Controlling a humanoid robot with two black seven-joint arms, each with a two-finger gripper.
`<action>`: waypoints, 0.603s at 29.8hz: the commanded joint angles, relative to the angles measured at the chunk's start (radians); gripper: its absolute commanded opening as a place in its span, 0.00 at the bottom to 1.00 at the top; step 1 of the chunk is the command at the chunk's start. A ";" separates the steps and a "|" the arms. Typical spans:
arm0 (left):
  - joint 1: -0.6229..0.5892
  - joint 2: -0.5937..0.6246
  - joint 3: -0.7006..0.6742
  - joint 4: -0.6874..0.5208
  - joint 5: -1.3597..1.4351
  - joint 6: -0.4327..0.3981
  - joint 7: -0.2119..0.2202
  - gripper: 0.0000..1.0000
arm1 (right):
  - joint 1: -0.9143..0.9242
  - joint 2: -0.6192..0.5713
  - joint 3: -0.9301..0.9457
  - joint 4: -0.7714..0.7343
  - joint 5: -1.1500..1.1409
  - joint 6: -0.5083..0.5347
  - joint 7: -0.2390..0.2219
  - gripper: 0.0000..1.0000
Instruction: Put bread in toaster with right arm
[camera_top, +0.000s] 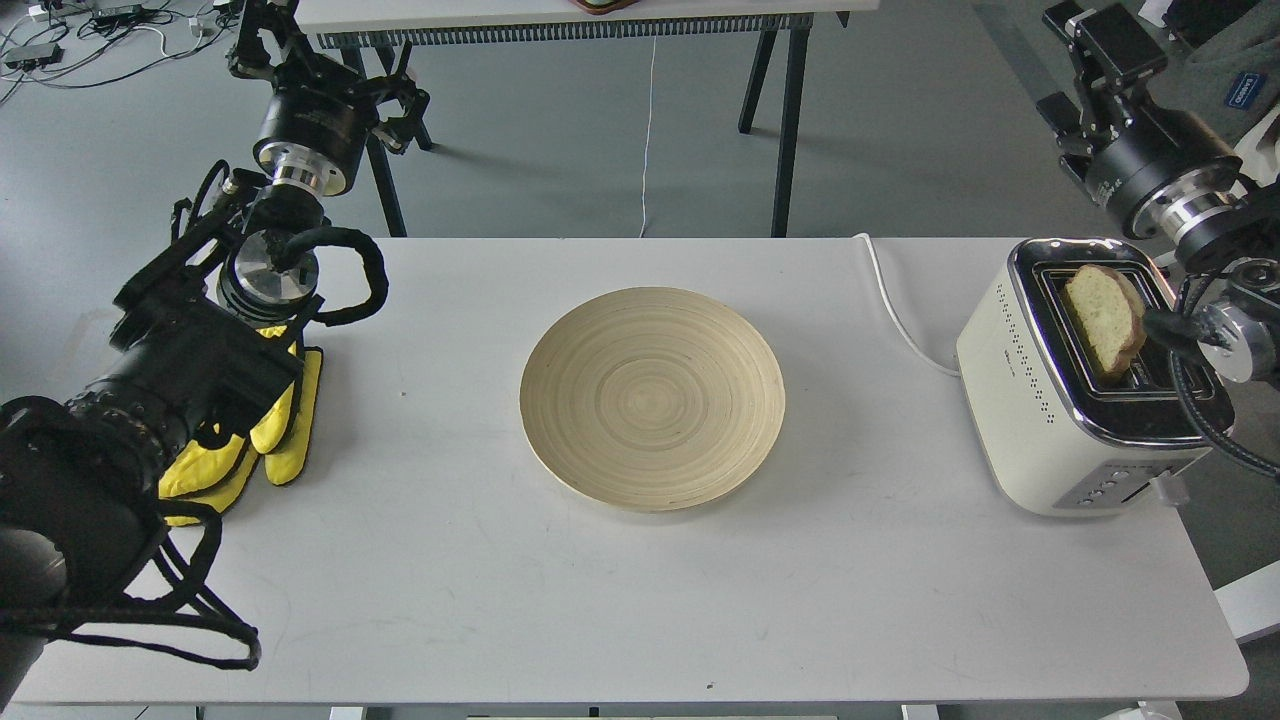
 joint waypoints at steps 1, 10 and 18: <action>0.000 0.000 0.000 0.000 -0.001 0.001 0.000 1.00 | -0.015 0.117 0.090 -0.102 0.087 0.007 0.014 0.99; 0.000 0.000 -0.005 0.000 -0.001 0.001 0.000 1.00 | -0.064 0.275 0.340 -0.312 0.372 0.275 0.008 0.99; 0.000 0.001 -0.001 0.000 -0.001 0.000 0.000 1.00 | -0.067 0.390 0.454 -0.501 0.523 0.454 -0.013 0.99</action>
